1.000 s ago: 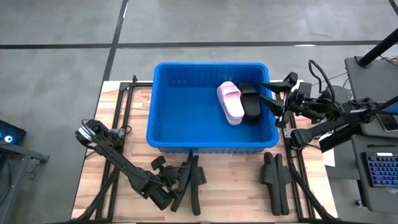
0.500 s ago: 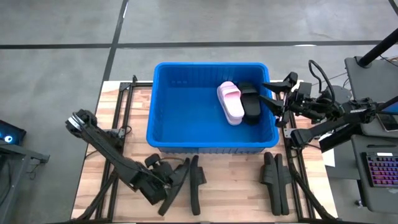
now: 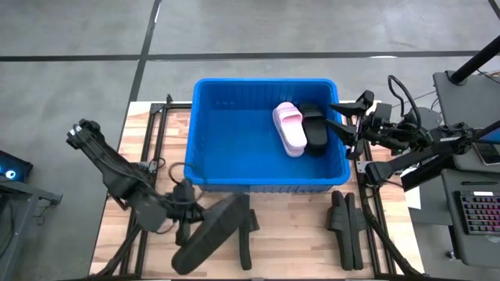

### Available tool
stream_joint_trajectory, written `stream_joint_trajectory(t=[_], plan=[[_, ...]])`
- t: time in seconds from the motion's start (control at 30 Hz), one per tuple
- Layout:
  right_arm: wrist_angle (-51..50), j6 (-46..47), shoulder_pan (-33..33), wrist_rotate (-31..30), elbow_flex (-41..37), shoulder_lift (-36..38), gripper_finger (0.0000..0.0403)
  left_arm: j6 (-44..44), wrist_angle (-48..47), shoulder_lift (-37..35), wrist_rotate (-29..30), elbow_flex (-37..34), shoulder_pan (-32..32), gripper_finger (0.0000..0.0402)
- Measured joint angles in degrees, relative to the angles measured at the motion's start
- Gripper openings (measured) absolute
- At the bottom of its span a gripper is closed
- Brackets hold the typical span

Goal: Pick and place slides into bin
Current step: Put the black slide into the blue bin

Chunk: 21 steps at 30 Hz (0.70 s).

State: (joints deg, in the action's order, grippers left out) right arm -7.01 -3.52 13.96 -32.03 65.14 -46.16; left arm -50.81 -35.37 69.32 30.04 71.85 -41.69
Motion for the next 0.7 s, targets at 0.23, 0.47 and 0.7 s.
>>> stream_joint_trajectory(t=[0.23, 0.47, 0.7], plan=[[0.02, -0.01, 0.00, 0.02, 0.00, -0.01, 0.0226, 15.55, 1.72, -0.71, 17.33, 6.52, 3.03, 0.0002], [0.05, 0.62, 0.01, 0.02, 0.00, -0.28, 0.0226, 34.30, 4.14, 3.53, 20.68, 14.96, 12.76, 0.0002], [0.09, 9.30, 0.02, 0.31, 0.02, -0.79, 0.0226, 49.11, 1.73, 10.08, 21.65, 21.71, 21.08, 0.0002]])
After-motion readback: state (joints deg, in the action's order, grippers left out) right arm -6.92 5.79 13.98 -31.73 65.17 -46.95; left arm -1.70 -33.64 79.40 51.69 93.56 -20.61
